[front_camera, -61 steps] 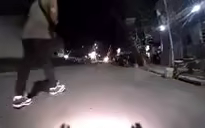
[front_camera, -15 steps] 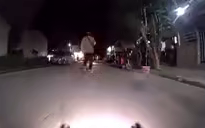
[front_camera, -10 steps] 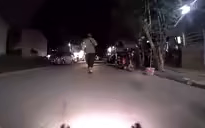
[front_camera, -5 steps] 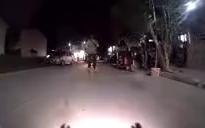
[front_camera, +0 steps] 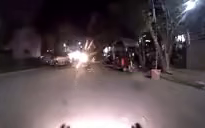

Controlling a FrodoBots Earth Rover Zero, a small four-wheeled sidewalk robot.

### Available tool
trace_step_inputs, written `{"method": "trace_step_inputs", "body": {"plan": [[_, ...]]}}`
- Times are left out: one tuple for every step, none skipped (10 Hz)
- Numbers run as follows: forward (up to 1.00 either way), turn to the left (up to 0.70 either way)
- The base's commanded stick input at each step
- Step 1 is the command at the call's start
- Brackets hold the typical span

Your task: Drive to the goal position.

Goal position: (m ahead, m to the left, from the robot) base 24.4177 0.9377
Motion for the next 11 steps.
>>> {"method": "trace_step_inputs", "body": {"plan": [[0.70, 0.00], [0.70, 0.00], [0.70, 0.00], [0.70, 0.00], [0.70, 0.00], [0.70, 0.00], [0.70, 0.00], [0.70, 0.00], [0.70, 0.00], [0.70, 0.00], [0.70, 0.00]]}}
